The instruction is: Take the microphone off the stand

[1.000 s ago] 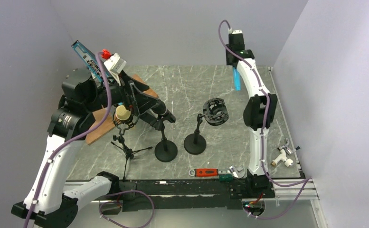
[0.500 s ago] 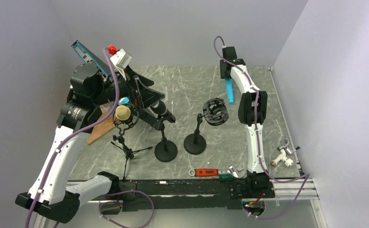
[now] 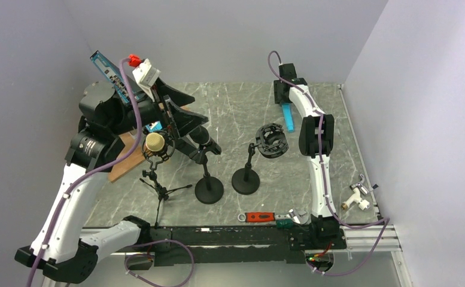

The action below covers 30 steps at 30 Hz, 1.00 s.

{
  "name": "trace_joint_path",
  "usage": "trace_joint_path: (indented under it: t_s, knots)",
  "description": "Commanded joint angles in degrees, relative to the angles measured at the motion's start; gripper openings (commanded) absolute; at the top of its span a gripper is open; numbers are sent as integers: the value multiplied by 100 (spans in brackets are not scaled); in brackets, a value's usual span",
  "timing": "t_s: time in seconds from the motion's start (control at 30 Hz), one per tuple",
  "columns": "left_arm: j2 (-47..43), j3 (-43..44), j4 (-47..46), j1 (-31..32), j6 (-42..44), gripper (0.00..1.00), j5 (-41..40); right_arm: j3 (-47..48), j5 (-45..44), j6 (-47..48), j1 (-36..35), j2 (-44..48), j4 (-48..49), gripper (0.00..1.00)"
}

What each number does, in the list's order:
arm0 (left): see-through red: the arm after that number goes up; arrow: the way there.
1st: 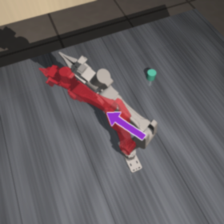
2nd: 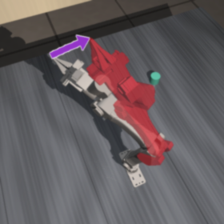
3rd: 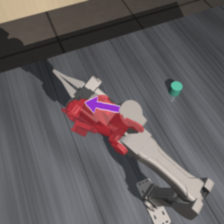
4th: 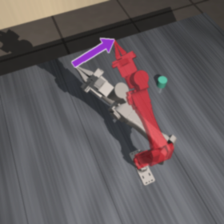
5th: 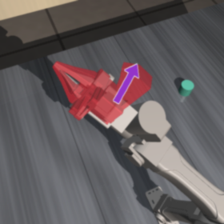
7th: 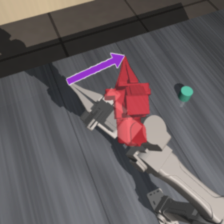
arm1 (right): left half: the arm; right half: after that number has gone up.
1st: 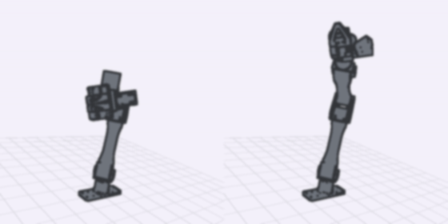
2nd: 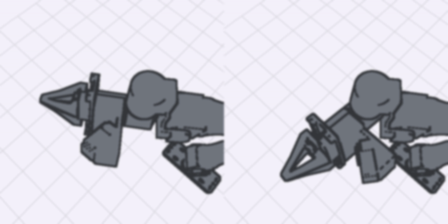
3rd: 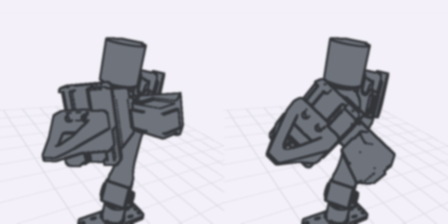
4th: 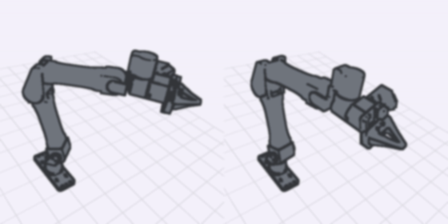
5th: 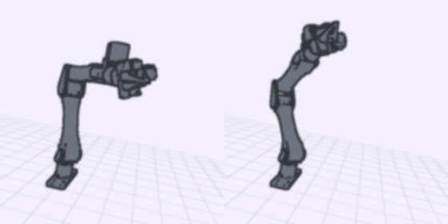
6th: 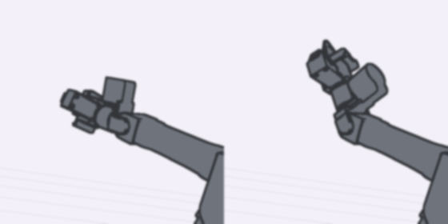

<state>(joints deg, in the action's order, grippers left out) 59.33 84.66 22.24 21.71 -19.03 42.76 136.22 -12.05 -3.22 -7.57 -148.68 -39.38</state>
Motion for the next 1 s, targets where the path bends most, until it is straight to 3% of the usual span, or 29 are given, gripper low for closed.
trace_joint_path:
  t_s: [0.0, 0.2, 0.37, 0.53, 0.63, 0.8, 0.97]
  knots:
    - [276, 763, 790, 582, 536, 99, -838, 91, 240, -11, 30, 90, 192, 60]
    - [527, 1153, 1201, 1388, 627, 99, -1421, -5, 406, -62, 13, 525, -38, 80]
    - [835, 1495, 1290, 2182, 614, 99, -1870, -587, 257, -648, 1, 1543, -286, 98]
    - [1413, 2031, 1411, 2941, 568, 99, -2216, -1590, 241, -1719, 2, 2741, -813, 100]
    - [1731, 2265, 1500, 3254, 622, 99, -2412, -2714, 675, -2286, 1, 3642, -760, 100]
    - [2134, 2761, 1893, 3640, 713, 99, -2925, -5551, 1177, -2645, 8, 5733, 555, 100]
    - [2017, 2436, 1730, 3793, 609, 99, -3005, -7457, 1311, -2587, 4, 7230, 1051, 100]
